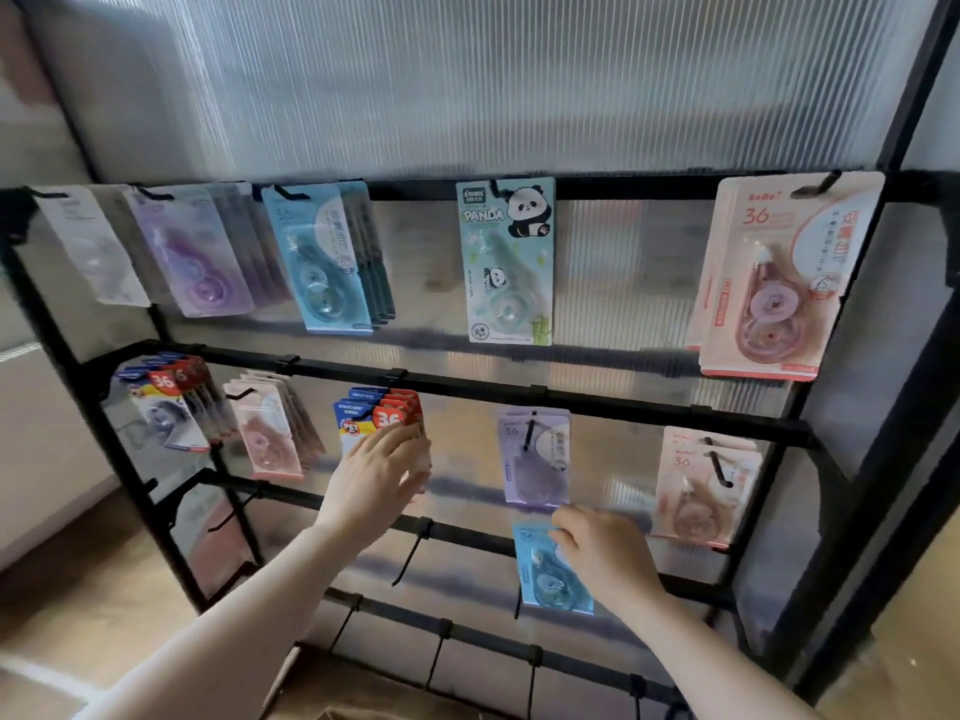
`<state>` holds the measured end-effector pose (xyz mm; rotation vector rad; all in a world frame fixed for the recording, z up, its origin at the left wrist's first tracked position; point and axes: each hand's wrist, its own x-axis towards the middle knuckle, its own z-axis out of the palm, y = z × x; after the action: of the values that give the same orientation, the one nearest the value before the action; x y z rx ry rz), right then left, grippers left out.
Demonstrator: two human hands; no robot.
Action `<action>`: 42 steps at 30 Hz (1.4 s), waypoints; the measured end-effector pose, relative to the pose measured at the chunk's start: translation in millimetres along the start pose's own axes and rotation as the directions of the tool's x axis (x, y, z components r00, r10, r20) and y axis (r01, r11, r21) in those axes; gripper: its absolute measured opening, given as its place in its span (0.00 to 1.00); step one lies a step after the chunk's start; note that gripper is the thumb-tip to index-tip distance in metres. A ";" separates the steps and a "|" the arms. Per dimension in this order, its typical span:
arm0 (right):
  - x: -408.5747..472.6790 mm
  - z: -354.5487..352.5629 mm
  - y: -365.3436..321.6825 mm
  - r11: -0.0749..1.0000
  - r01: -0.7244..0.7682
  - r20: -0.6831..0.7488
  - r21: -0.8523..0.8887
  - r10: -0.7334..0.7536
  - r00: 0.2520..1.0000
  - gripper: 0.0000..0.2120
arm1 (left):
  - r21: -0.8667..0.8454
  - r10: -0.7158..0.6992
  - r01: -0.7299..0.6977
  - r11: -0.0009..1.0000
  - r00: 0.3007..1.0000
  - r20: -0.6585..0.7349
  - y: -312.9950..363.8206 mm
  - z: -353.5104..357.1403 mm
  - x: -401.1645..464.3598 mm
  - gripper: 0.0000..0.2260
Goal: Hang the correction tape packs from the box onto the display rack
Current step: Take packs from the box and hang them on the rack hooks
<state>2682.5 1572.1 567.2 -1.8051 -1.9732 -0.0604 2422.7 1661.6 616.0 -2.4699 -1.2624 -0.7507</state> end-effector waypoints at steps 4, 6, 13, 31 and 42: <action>11.7 16.2 -35.6 1.000 0.009 0.035 0.011 -0.010 0.999 0.11 | 0.055 -0.020 0.019 0.998 1.000 0.010 -36.6 -7.8 -24.8 0.20; 19.5 27.5 -56.2 1.000 0.010 0.053 0.019 -0.011 0.999 0.12 | 0.064 -0.042 0.042 0.997 0.999 0.010 -61.6 -9.8 -38.8 0.19; 49.0 77.1 -146.3 1.000 0.005 0.088 0.022 -0.007 0.996 0.10 | 0.100 -0.097 0.091 0.991 0.994 0.057 -162.9 -16.5 -89.5 0.21; 117.0 200.3 -330.8 0.998 -0.008 0.146 0.067 -0.002 0.989 0.11 | 0.104 -0.240 0.227 0.968 0.960 0.142 -359.4 -15.6 -183.8 0.22; 180.1 286.8 -368.3 0.984 0.010 0.239 0.179 -0.053 0.969 0.11 | 0.116 -0.403 0.386 0.915 0.872 0.278 -407.7 29.8 -213.8 0.24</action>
<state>2239.2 1785.6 476.5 -1.7337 -2.0983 0.3323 1997.7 1769.9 473.0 -2.3656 -1.9120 -0.4236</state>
